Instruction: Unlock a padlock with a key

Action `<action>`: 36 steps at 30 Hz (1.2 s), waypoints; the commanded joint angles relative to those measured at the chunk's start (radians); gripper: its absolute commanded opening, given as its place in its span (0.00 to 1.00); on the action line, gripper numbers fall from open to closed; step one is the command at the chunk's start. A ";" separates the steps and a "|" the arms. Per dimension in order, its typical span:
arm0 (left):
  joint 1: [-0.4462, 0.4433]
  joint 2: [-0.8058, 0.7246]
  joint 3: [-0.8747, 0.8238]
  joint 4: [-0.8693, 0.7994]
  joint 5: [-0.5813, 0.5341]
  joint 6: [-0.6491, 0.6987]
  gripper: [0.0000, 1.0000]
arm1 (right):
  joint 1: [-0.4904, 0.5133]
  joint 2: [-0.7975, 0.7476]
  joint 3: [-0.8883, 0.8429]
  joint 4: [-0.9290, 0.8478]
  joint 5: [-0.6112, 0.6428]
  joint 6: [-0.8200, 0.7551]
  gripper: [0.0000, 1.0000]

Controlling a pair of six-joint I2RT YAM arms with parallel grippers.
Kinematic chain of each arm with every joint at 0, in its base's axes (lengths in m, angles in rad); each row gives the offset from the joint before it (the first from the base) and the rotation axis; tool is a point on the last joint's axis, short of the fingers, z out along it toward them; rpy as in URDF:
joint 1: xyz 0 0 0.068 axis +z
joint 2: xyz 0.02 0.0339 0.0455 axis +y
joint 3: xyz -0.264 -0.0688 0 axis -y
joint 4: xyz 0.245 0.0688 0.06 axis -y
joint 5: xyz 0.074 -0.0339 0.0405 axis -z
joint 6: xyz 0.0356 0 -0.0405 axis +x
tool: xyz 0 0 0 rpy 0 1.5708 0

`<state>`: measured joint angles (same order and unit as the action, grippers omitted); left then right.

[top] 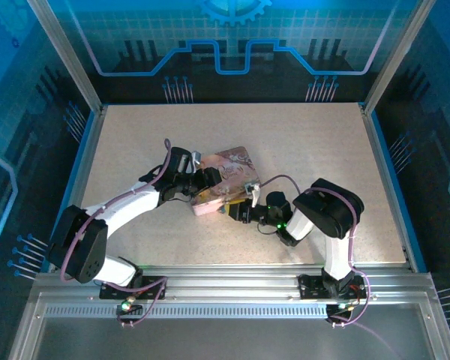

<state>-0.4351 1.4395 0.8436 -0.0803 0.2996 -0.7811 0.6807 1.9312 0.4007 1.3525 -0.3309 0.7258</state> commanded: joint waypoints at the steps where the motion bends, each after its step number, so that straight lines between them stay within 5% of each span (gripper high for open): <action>1: -0.008 0.009 -0.002 0.005 -0.011 0.001 0.65 | 0.017 0.018 0.012 0.046 -0.022 -0.009 0.34; 15: -0.008 0.010 0.000 -0.002 -0.014 0.002 0.65 | 0.018 0.028 0.003 0.043 0.003 0.000 0.13; 36: -0.010 -0.047 -0.073 -0.004 -0.016 -0.015 0.65 | 0.017 0.004 -0.029 0.069 0.094 0.099 0.00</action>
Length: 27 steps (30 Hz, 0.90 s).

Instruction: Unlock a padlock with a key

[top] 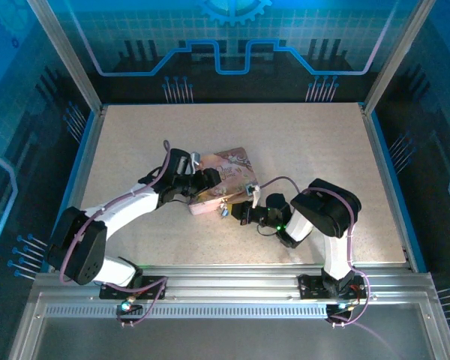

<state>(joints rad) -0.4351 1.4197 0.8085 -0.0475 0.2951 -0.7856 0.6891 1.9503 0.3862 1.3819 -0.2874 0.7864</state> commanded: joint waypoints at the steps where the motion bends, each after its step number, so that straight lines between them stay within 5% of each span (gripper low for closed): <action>1: -0.010 -0.037 -0.045 -0.038 -0.011 -0.013 0.65 | 0.008 -0.023 -0.019 0.040 0.060 0.046 0.00; 27: -0.152 -0.122 -0.134 0.014 -0.042 -0.125 0.65 | -0.005 -0.058 -0.062 0.040 0.118 0.314 0.00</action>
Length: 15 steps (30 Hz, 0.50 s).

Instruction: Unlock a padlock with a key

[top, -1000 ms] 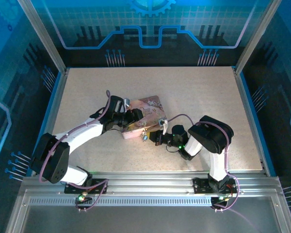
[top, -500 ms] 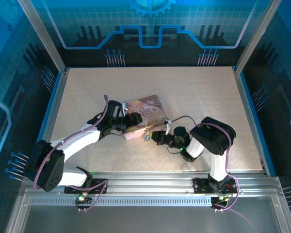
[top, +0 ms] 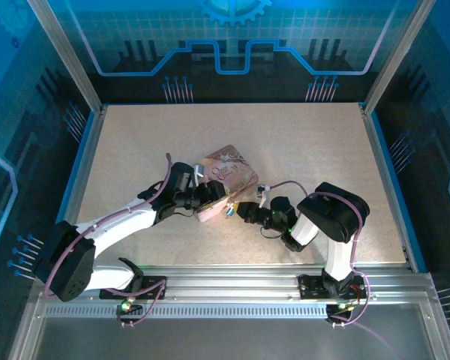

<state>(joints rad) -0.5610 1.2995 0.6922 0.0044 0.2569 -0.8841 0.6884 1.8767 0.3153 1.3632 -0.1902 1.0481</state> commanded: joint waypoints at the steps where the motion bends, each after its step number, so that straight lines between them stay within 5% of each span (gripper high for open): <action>1: -0.032 0.000 -0.014 -0.037 -0.005 -0.027 0.65 | -0.006 0.018 0.007 0.059 0.023 0.060 0.00; 15: -0.056 0.026 0.001 -0.035 -0.017 -0.028 0.66 | -0.053 0.003 -0.009 0.057 0.027 0.126 0.00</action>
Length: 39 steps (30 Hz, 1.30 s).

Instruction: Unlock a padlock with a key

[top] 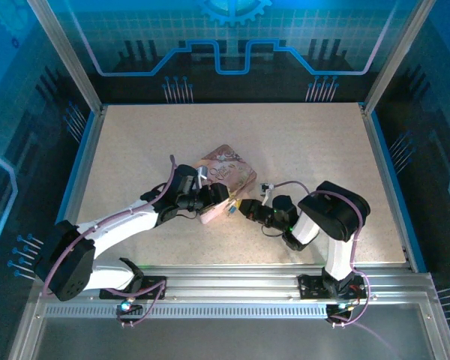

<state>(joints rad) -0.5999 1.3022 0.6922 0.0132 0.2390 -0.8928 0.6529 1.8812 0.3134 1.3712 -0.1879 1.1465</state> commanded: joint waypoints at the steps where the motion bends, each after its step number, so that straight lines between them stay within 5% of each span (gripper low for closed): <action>1: -0.017 0.023 0.003 -0.046 0.000 -0.017 0.66 | -0.022 -0.004 -0.007 0.048 0.021 0.031 0.00; 30: -0.016 -0.035 0.042 -0.101 -0.016 0.022 0.77 | -0.085 -0.056 -0.002 -0.028 0.033 0.077 0.00; 39: 0.008 -0.100 0.064 -0.188 -0.072 0.085 0.83 | -0.098 -0.235 -0.023 -0.301 0.044 -0.067 0.04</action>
<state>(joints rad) -0.6033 1.2472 0.7189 -0.1070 0.2081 -0.8558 0.5697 1.7172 0.2977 1.2133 -0.1608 1.1667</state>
